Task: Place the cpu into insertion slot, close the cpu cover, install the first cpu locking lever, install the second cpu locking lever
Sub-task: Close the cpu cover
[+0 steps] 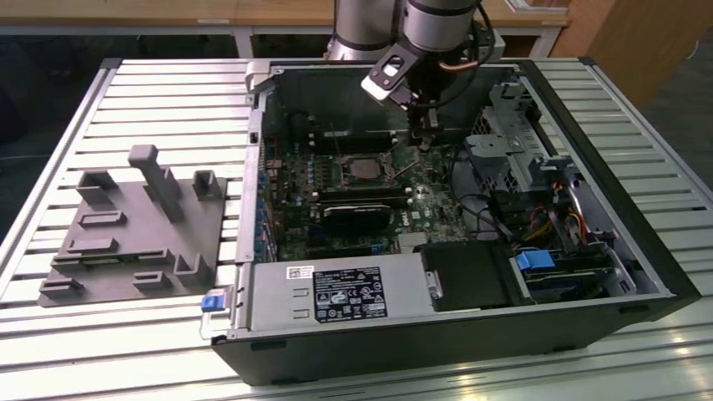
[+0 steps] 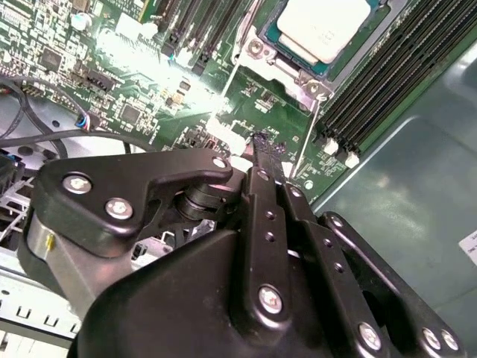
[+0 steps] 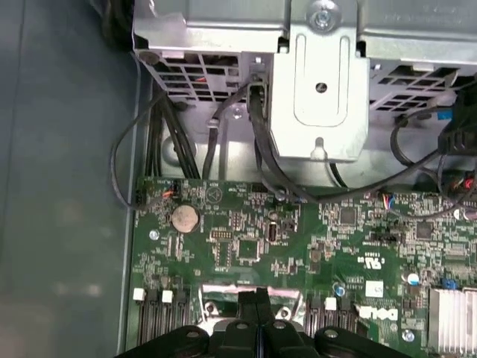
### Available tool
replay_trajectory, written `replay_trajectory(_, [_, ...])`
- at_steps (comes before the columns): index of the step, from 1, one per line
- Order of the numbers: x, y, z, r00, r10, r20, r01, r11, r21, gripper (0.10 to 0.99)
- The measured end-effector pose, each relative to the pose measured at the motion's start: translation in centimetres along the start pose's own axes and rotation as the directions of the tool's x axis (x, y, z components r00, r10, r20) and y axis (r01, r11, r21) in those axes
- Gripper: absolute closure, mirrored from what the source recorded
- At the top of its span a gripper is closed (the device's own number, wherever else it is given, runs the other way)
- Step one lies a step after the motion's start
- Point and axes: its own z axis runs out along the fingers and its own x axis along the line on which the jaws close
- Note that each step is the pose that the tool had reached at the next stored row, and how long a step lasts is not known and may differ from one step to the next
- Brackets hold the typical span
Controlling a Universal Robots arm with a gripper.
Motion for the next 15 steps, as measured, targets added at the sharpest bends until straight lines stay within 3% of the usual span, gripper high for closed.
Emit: replay_trajectory(15, [0.27, 1.55, 0.23, 1.0, 0.0, -0.0001, 0.0, 1.0, 0.0, 0.98])
